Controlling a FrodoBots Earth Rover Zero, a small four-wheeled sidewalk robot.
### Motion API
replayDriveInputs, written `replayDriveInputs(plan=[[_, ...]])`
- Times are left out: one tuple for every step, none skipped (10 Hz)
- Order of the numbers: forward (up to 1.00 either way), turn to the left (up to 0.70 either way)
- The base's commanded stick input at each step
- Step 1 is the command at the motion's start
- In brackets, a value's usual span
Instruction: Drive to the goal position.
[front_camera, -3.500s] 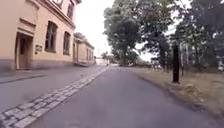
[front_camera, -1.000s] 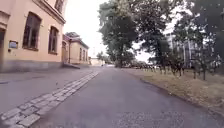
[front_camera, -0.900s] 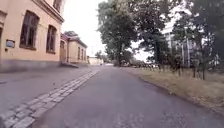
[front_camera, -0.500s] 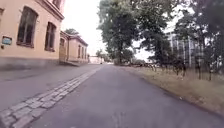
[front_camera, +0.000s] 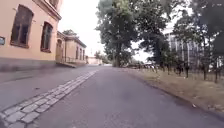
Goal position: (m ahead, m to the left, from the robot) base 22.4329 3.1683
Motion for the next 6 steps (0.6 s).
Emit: replayDriveInputs(plan=[[0.85,-0.32],[0.85,-0.25],[0.85,-0.06],[0.85,0.01],[0.85,0.01],[0.85,0.01]])
